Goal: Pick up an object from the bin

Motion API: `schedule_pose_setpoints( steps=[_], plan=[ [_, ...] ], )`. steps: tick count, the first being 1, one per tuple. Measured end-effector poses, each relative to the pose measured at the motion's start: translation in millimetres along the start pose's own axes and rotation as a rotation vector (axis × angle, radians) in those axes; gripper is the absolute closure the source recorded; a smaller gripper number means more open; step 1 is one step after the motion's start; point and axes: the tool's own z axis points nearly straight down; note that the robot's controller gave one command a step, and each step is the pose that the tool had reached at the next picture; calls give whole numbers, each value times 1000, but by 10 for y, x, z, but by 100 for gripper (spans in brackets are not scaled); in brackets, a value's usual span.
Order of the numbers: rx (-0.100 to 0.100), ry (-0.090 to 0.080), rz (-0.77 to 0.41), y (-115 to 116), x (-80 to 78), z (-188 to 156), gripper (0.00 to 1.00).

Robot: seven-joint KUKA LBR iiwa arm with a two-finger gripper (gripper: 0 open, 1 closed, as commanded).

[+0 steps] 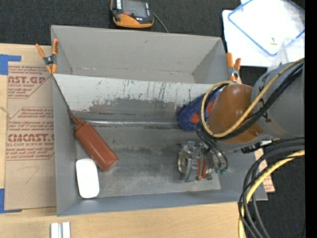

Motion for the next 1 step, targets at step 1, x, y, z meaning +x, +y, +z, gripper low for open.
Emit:
schedule_pose_setpoints(
  steps=[1],
  plan=[
    [0, 4, 0, 2, 7, -291, 100]
  ],
)
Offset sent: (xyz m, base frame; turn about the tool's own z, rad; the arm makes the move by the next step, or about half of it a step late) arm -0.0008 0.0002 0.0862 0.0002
